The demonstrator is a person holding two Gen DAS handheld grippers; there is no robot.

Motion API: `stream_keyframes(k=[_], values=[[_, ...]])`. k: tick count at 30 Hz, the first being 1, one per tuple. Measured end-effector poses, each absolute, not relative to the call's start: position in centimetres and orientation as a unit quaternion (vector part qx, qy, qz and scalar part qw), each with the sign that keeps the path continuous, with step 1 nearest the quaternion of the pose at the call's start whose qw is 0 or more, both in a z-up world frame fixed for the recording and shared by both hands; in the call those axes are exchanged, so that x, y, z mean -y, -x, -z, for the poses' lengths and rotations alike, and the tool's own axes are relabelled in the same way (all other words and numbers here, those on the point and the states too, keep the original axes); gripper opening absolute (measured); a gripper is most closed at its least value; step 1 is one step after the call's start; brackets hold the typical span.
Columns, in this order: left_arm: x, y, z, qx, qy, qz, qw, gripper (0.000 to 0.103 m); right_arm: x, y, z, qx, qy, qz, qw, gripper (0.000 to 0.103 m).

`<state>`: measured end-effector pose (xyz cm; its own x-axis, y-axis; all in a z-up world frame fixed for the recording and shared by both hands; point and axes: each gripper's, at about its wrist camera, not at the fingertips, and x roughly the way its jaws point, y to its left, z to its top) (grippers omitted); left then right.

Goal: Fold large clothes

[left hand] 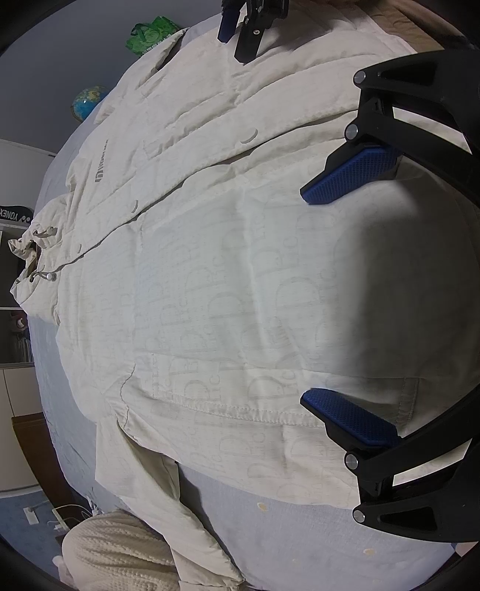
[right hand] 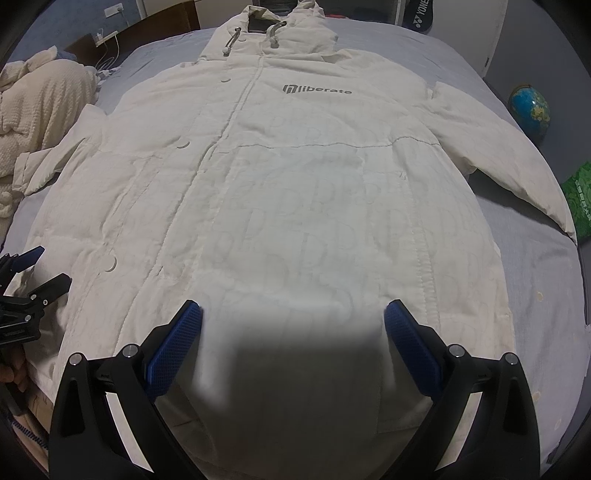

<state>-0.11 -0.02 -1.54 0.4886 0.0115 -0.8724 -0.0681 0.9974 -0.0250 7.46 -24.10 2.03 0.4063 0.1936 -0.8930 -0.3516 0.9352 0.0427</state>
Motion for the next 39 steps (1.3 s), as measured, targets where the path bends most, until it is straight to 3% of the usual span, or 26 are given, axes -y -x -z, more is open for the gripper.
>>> stream_keyframes(k=[20,26,39], values=[[0.2,0.1,1.5,-0.506,0.021,-0.026,0.862,0.096,24.2,-6.7,-3.7,-0.495,0.062,-0.189,0.846,0.096],[0.2,0.1,1.5,-0.506,0.021,-0.027,0.862,0.096,26.0,-7.0,-5.7,-0.477,0.010,-0.208,0.854,0.096],[0.5,0.1,1.5,-0.502,0.011,-0.033,0.864,0.097,42.2,-15.4,-9.6,-0.456,-0.097,-0.095,0.880,0.096]])
